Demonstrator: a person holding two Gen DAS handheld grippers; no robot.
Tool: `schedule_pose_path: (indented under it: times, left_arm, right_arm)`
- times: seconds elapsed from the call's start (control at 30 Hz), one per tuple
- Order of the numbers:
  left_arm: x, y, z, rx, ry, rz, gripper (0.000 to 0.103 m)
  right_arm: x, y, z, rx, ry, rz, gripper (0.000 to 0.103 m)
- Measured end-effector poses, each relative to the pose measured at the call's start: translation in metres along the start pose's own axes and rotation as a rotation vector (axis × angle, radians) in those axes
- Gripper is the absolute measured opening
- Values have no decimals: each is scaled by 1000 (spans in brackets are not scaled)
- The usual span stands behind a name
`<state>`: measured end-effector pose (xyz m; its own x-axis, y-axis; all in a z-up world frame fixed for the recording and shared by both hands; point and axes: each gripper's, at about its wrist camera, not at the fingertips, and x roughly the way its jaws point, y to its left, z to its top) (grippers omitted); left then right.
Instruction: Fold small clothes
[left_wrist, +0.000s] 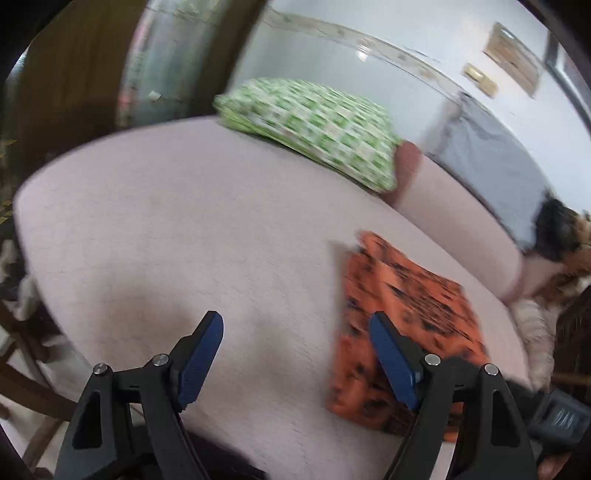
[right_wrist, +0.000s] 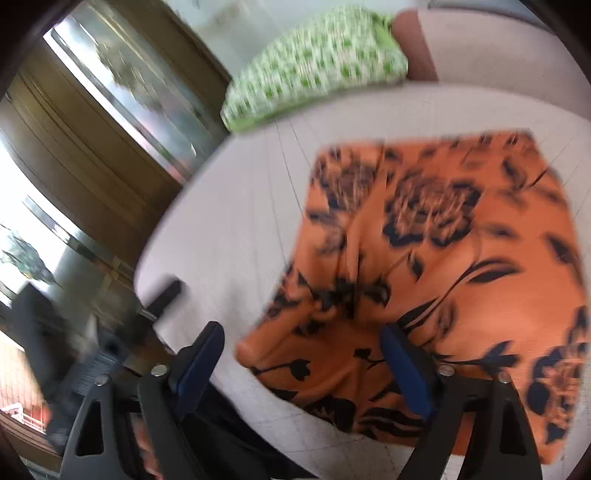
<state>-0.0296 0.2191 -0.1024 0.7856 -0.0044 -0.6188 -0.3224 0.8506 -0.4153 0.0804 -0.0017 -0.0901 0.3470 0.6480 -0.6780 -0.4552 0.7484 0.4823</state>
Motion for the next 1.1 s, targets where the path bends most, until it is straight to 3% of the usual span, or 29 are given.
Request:
schedule_pose_path:
  times: [0.13, 0.27, 0.3, 0.33, 0.37, 0.43, 0.47, 0.6, 0.73, 0.87, 0.9, 0.97, 1.0, 1.07, 1.1]
  left_arm:
    - [-4, -31, -6, 60, 68, -136, 82]
    - [5, -57, -11, 106, 124, -195, 82]
    - [18, -60, -16, 133, 173, -147, 71]
    - [35, -58, -22, 153, 233, -73, 31]
    - [56, -43, -30, 104, 328, -4, 24]
    - [59, -22, -29, -21, 349, -61, 32]
    - [54, -25, -25, -20, 348, -51, 34]
    - [36, -45, -17, 75, 306, -6, 48]
    - [16, -70, 16, 129, 186, -46, 66]
    - [45, -99, 53, 226, 154, -118, 66]
    - [64, -103, 57, 248, 181, -116, 64]
    - [113, -97, 53, 282, 291, 20, 49]
    - [134, -85, 48, 262, 364, 51, 48]
    - [139, -71, 51, 196, 373, -1, 49]
    - [132, -77, 55, 223, 352, -10, 42]
  right_arm:
    - [-42, -36, -12, 114, -96, 2, 89]
    - [-50, -73, -20, 262, -112, -4, 89]
    - [-45, -82, -21, 289, -112, 16, 88]
    - [-44, -89, -25, 312, -114, 35, 88]
    - [-40, -93, -27, 320, -114, 46, 88]
    - [-37, -91, -27, 318, -103, 76, 88]
    - [-37, -89, -26, 305, -100, 73, 88]
    - [-36, -96, -29, 309, -103, 90, 88]
    - [-42, -96, -29, 307, -99, 122, 88]
    - [-45, -103, -32, 329, -97, 160, 88]
    - [-45, -104, -32, 331, -97, 167, 88]
    - [-44, -106, -32, 333, -96, 177, 88]
    - [-44, -107, -33, 333, -95, 182, 88]
    - [-44, -108, -33, 328, -89, 196, 88]
    - [-44, -109, -34, 323, -92, 199, 88]
